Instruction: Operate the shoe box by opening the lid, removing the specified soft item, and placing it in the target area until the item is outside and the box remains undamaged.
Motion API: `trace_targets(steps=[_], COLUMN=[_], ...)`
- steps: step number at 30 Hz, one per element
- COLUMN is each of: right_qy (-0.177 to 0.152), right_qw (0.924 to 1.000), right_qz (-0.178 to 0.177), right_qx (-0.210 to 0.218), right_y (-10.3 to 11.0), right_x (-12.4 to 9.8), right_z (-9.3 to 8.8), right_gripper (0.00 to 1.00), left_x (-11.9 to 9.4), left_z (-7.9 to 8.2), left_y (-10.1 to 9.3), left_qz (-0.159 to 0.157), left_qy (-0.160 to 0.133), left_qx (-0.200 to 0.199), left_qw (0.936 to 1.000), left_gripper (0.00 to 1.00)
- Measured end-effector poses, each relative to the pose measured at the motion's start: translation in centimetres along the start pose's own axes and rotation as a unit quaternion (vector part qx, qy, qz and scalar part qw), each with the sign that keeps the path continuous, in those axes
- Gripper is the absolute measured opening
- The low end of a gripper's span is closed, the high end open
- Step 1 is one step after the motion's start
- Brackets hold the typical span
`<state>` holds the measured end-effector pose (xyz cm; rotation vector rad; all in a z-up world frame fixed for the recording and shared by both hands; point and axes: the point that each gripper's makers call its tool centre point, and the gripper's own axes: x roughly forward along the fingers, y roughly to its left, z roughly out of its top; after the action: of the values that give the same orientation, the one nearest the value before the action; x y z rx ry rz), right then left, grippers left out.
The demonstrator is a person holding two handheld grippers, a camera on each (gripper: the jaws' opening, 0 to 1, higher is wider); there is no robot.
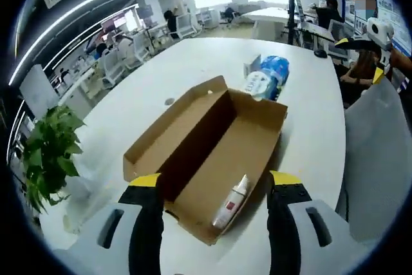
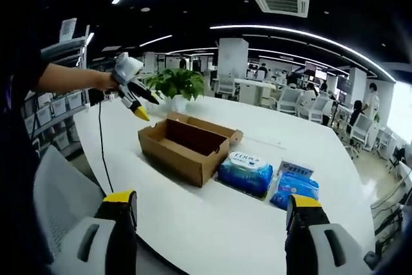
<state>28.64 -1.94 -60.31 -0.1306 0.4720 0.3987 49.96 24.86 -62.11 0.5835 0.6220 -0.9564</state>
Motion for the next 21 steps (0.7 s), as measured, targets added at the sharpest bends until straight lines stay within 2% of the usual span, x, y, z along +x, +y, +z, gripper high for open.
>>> trace_targets(steps=[3, 4, 8, 10, 19, 21], right_qy=[0.006, 0.007, 0.014, 0.017, 0.038, 0.043], right_qw=[1.0, 1.0, 0.9999, 0.9998, 0.9992, 0.999], right_qz=[-0.002, -0.002, -0.005, -0.004, 0.013, 0.013], right_qx=[0.001, 0.002, 0.003, 0.005, 0.006, 0.006], right_y=[0.1, 0.2, 0.4, 0.6, 2.3, 2.5], right_x=[0.0, 0.0, -0.1, -0.1, 0.0, 0.1], right_z=[-0.4, -0.6, -1.2, -1.5, -2.9, -3.1], right_gripper=[0.96, 0.95, 0.95, 0.95, 0.94, 0.94], left_x=[1.0, 1.5, 2.8, 3.5, 5.7, 6.0], left_z=[-0.3, -0.7, -1.5, -2.0, -3.6, -4.0], left_y=[0.4, 0.6, 0.6, 0.5, 0.7, 0.5], left_qz=[-0.004, -0.008, -0.025, -0.04, -0.065, -0.08], left_qy=[0.021, 0.037, 0.07, 0.09, 0.149, 0.158], left_qx=[0.021, 0.034, 0.054, 0.067, 0.116, 0.123], left_qw=[0.9996, 0.9987, 0.9957, 0.9929, 0.9799, 0.9765], left_gripper=[0.64, 0.64, 0.63, 0.62, 0.61, 0.6])
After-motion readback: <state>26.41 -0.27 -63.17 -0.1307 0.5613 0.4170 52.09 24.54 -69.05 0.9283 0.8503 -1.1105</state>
